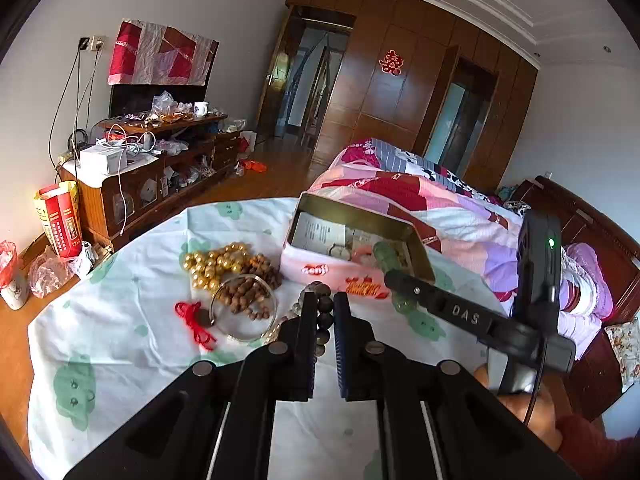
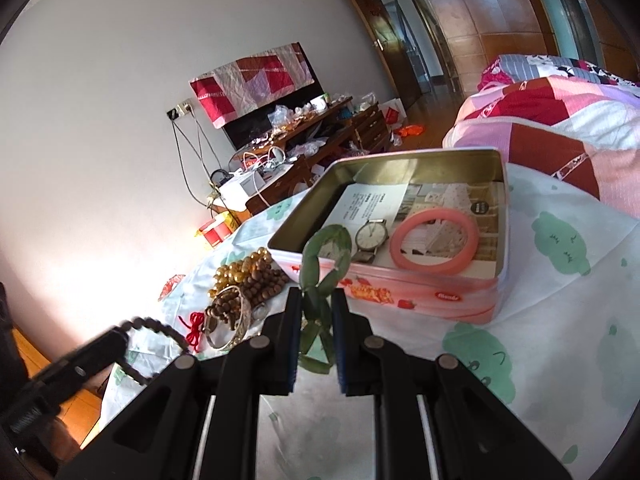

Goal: Organize jewelry
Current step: 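Carry the bead bracelet and green bangle into the tin and open both tools, then withdraw both tools from the tin back over the table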

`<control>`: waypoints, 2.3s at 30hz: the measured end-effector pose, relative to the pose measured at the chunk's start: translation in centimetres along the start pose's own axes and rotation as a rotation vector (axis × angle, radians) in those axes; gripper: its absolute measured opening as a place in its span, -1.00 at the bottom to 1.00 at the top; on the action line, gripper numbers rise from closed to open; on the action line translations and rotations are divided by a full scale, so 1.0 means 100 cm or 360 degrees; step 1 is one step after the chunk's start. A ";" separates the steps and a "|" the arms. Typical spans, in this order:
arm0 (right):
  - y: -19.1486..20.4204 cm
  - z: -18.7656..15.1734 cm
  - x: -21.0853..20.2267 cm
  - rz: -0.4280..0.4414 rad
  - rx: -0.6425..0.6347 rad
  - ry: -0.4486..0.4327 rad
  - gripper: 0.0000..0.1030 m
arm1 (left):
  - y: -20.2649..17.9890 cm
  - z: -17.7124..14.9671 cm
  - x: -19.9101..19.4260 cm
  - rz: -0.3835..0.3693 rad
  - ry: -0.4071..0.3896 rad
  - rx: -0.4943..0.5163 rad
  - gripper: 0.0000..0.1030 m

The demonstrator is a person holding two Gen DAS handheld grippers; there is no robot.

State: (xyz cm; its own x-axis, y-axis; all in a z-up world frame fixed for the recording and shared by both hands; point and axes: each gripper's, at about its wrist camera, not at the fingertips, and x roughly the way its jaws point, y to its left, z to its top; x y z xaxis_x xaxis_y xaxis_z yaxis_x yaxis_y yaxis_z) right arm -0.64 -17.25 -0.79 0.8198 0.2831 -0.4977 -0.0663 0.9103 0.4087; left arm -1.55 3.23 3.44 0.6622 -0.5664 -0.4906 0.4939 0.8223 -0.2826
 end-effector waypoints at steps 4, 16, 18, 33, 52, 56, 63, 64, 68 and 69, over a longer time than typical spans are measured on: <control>0.000 0.001 -0.007 -0.0042 -0.0008 -0.0060 -0.66 | -0.010 0.008 0.012 -0.0021 -0.0019 0.0028 -0.87; -0.018 0.046 -0.012 -0.0254 -0.0101 -0.0164 -0.66 | -0.031 0.056 0.071 -0.0102 -0.0134 0.0087 -0.86; -0.027 0.056 -0.004 -0.0300 -0.0129 -0.0161 -0.66 | -0.032 0.064 0.088 -0.0085 -0.0141 0.0085 -0.86; -0.066 0.066 0.056 -0.0427 -0.0118 0.0029 -0.66 | -0.028 0.050 0.185 0.0091 0.0128 0.0097 -0.86; -0.072 0.073 0.008 -0.0572 -0.0013 -0.0347 0.62 | -0.045 0.043 0.161 0.0205 0.0083 0.0168 0.40; -0.075 0.073 0.006 -0.0578 0.0024 -0.0349 0.62 | -0.049 0.034 0.154 0.0308 0.0088 0.0203 0.40; -0.068 0.068 0.002 -0.0611 -0.0008 -0.0383 0.62 | -0.048 0.022 0.135 0.0402 0.0099 0.0186 0.40; -0.066 0.066 0.001 -0.0620 -0.0022 -0.0388 0.62 | -0.047 0.020 0.131 0.0408 0.0104 0.0183 0.40; -0.055 0.059 -0.001 -0.0647 -0.0075 -0.0376 0.72 | -0.046 0.013 0.120 0.0474 0.0114 0.0187 0.40; -0.055 0.058 -0.001 -0.0648 -0.0080 -0.0366 0.72 | -0.046 0.012 0.120 0.0490 0.0118 0.0191 0.40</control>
State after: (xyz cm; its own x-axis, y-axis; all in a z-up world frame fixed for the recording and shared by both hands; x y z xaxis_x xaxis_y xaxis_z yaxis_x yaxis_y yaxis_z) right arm 2.90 -24.00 1.46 0.8892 -0.1690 -0.4252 0.2638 0.9486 0.1748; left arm 4.78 -7.41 -0.11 0.7500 -0.2832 -0.5978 0.3429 0.9392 -0.0147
